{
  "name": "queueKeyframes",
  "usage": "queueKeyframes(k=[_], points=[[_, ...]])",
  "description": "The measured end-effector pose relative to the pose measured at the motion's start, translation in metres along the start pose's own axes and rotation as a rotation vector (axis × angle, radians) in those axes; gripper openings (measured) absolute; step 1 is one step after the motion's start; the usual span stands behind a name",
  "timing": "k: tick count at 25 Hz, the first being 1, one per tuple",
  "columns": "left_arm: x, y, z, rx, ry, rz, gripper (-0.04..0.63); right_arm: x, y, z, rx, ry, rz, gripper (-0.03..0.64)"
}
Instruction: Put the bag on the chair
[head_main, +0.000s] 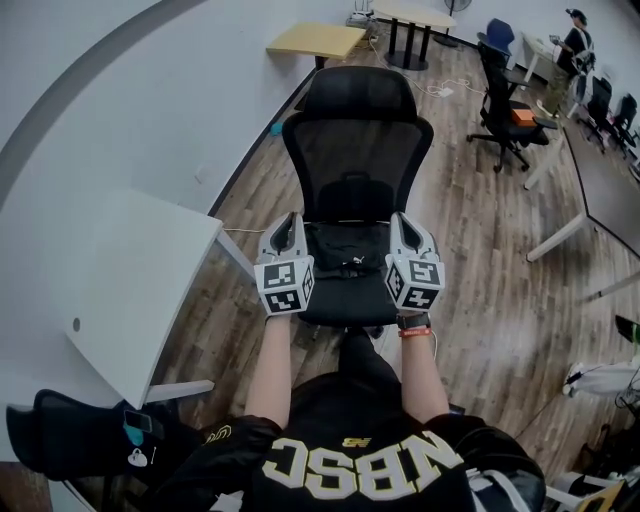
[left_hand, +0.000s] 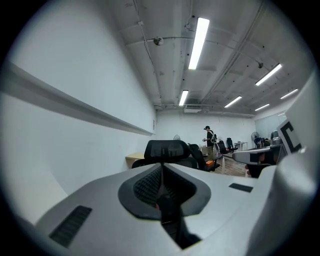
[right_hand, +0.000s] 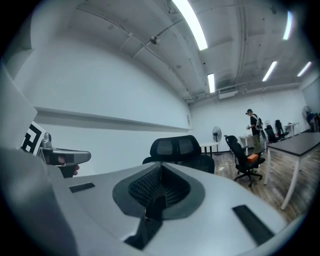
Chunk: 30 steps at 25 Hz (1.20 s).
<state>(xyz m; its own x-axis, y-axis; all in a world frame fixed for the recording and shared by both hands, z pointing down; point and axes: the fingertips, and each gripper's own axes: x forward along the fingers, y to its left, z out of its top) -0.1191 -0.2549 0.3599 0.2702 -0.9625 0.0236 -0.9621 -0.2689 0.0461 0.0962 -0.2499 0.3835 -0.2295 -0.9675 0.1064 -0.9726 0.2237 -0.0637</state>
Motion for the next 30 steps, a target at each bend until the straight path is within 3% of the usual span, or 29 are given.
queueKeyframes(k=[7,19,30], points=[[-0.031,-0.003,0.004,-0.034,-0.037,0.005,0.014,-0.025,0.005,0.003,-0.036,-0.002,-0.006,0.009],[-0.043,-0.024,0.006,0.004,-0.053,-0.018,0.013,-0.047,-0.002,-0.004,-0.046,0.009,-0.013,0.009],[-0.002,-0.033,-0.026,-0.014,0.006,-0.038,0.014,-0.022,-0.029,-0.038,0.012,0.051,-0.019,0.009]])
